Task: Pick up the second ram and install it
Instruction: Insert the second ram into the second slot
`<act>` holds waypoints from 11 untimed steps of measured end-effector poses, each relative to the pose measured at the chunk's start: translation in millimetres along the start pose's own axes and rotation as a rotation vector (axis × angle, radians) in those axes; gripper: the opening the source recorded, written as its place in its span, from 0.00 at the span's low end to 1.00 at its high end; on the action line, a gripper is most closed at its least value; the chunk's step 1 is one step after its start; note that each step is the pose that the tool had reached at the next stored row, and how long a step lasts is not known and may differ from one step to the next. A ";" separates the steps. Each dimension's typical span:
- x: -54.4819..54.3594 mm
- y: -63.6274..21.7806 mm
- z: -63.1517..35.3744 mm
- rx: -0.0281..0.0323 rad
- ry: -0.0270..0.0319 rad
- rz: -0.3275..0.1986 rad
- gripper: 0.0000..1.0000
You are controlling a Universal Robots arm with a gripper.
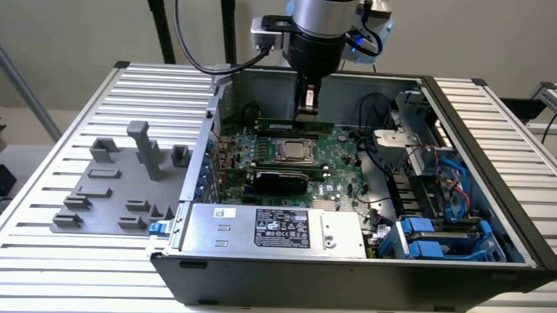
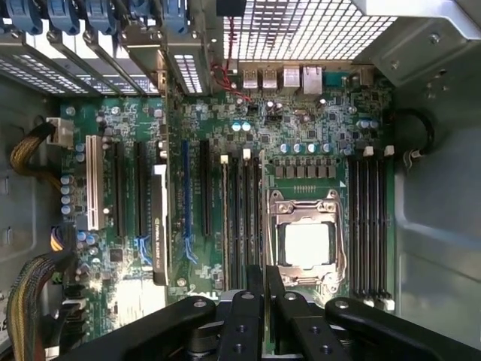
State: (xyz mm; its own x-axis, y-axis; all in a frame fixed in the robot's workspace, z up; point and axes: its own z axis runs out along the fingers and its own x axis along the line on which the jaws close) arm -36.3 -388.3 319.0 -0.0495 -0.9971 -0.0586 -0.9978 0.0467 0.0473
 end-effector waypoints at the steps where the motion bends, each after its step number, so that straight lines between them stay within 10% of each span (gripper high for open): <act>1: 0.3 -0.8 1.8 0.0000 0.0000 0.000 0.13; 11: 2.7 -8.1 19.4 0.0000 0.0000 0.000 0.13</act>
State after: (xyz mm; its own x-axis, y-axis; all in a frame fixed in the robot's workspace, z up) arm -29.2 -390.3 299.1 -0.0495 -0.9971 -0.0586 -0.9978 0.0468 0.0472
